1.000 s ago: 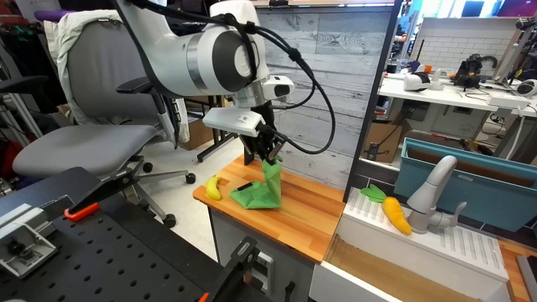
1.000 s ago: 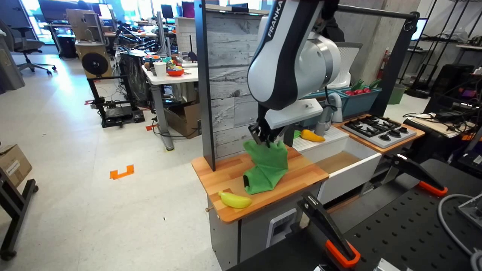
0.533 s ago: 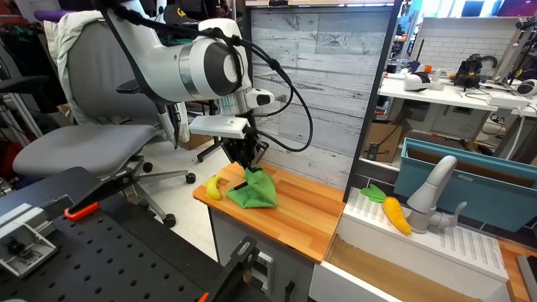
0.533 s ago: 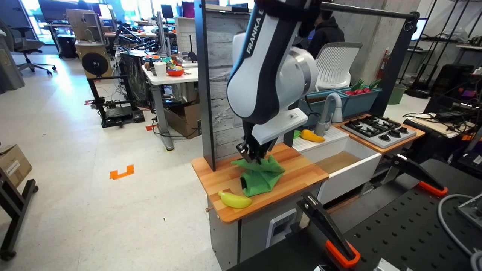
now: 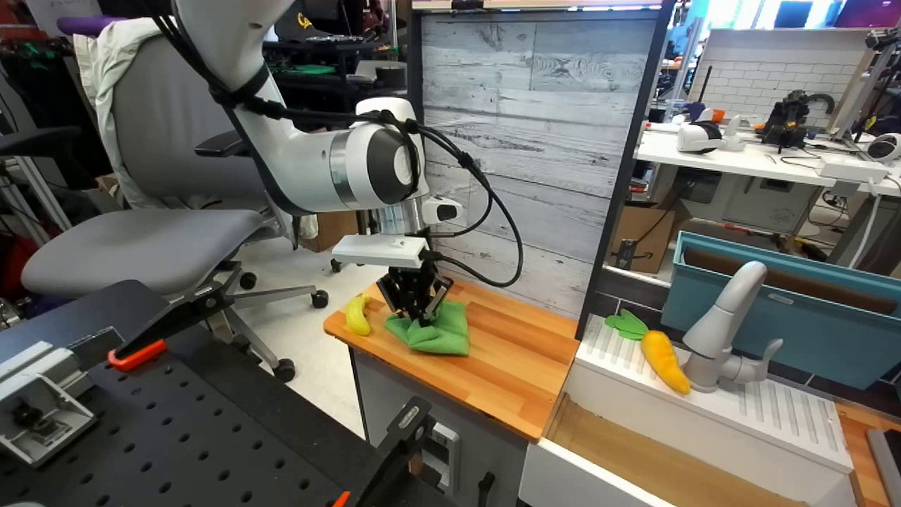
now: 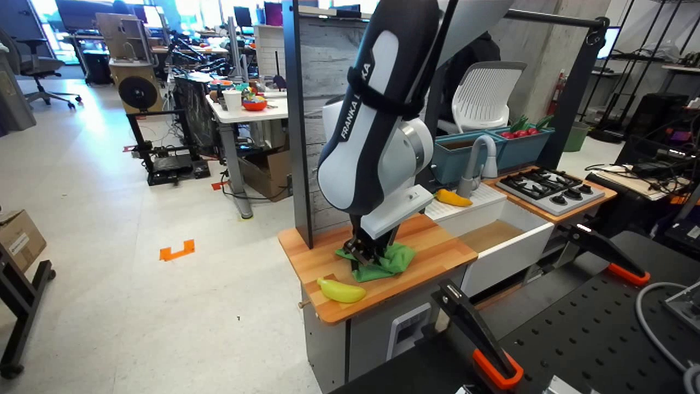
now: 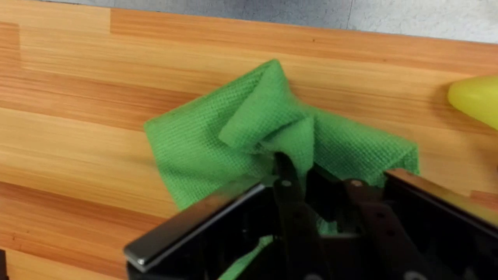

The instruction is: Fold the green towel from right to left.

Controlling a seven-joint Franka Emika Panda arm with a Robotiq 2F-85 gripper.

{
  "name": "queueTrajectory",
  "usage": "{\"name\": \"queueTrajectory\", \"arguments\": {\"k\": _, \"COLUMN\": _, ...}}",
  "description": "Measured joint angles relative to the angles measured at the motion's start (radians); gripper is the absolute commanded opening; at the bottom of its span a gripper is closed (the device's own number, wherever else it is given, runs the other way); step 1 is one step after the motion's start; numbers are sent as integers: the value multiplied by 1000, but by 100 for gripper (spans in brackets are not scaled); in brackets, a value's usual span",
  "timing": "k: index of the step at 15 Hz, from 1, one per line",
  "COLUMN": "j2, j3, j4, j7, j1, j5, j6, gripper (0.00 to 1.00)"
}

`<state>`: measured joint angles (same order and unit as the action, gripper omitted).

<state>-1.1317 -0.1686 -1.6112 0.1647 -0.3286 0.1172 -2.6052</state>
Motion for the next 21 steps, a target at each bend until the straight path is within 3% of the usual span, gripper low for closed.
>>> {"name": "queueTrajectory", "arguments": {"k": 9, "j2": -52, "j3": 3, "j4": 131, "j7": -55, "j1": 53, "j5": 18, "j6": 105, "gripper": 99}}
{"name": "queueTrajectory", "arguments": {"k": 16, "j2": -35, "j3": 15, "j4": 125, "j7": -70, "j1": 81, "j5": 18, "j6": 60, "gripper": 100}}
{"name": "queueTrajectory", "arguments": {"k": 21, "j2": 81, "j3": 27, "j4": -41, "j7": -70, "j1": 82, "j5": 18, "j6": -117, "gripper": 100}}
